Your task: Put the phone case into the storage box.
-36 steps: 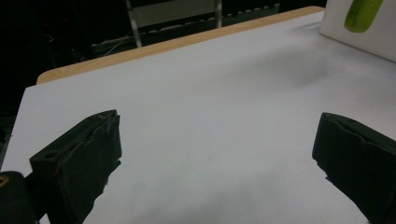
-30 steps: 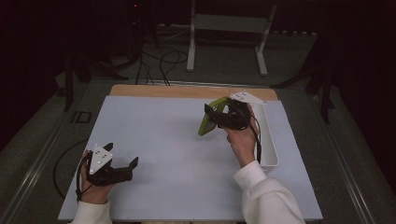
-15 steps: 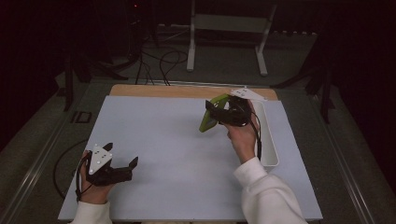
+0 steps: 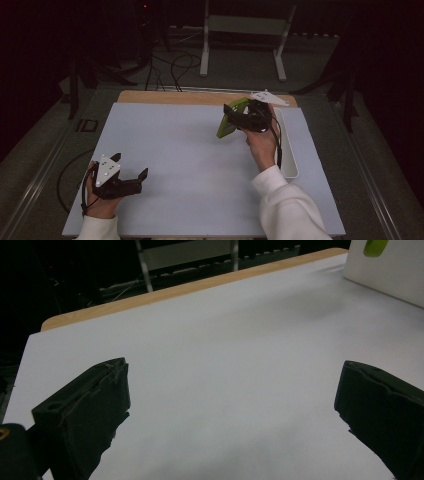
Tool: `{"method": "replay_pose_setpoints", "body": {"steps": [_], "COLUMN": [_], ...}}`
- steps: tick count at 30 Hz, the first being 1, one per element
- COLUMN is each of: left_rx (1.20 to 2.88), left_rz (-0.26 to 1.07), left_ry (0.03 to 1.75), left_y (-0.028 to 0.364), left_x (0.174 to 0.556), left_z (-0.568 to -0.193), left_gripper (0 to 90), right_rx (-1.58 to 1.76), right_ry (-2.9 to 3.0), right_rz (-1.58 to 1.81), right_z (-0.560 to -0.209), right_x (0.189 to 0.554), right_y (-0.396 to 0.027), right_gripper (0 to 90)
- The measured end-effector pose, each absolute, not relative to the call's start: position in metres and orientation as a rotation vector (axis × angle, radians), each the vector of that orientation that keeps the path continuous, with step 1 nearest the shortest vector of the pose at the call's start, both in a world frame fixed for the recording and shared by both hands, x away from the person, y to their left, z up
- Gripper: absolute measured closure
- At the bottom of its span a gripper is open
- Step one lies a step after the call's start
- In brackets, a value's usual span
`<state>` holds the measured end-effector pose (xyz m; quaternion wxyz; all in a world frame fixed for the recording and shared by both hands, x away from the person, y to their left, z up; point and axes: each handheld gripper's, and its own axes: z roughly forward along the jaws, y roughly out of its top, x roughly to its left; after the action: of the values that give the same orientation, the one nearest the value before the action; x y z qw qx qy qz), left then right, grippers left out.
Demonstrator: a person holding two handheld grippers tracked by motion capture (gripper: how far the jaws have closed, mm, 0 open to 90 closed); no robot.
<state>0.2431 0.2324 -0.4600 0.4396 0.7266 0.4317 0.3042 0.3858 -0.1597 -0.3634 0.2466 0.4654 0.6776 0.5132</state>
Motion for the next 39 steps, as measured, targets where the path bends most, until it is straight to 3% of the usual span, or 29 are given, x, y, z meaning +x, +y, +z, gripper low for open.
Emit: {"method": "replay_pose_setpoints", "body": {"steps": [39], "left_rx": [1.800], "left_rz": [0.760], "left_ry": [1.075], "left_y": [0.233], "left_x": [0.243], "left_z": [-0.459], "left_gripper": [1.8], "right_rx": [1.329], "right_ry": [1.768], "right_rz": [1.334], "right_z": [-0.359], "right_x": [0.401], "right_y": [-0.190], "right_gripper": [16.5]}}
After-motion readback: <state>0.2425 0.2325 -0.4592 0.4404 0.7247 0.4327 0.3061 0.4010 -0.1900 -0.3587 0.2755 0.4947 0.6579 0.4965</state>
